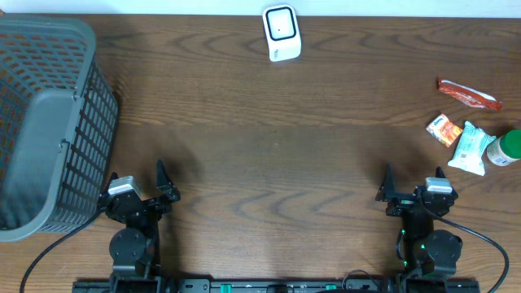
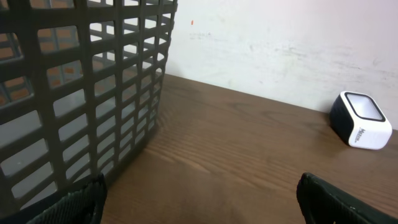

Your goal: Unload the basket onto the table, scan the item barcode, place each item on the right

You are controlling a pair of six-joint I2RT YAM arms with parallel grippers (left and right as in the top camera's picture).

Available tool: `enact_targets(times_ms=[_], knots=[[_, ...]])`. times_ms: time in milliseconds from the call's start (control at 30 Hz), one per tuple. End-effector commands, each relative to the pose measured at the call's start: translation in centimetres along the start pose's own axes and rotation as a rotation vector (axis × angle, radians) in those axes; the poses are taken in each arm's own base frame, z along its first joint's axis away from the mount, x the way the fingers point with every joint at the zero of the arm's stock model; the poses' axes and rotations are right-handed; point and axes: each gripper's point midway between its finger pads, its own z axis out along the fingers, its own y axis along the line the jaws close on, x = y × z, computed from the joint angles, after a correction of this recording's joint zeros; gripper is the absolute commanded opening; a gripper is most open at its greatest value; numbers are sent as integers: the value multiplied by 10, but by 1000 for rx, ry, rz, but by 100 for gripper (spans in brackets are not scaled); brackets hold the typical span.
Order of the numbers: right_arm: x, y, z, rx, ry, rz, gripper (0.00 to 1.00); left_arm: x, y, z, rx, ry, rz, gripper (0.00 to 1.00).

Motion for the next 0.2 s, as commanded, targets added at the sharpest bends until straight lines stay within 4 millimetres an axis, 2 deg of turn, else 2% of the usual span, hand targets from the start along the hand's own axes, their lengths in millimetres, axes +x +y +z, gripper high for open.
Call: enact_targets(times_ms=[0,167], knots=[[0,0,0,1,-2,2,99,18,2,1,-4,48,29,98],[0,0,0,1,-2,2,99,18,2,1,-4,48,29,98]])
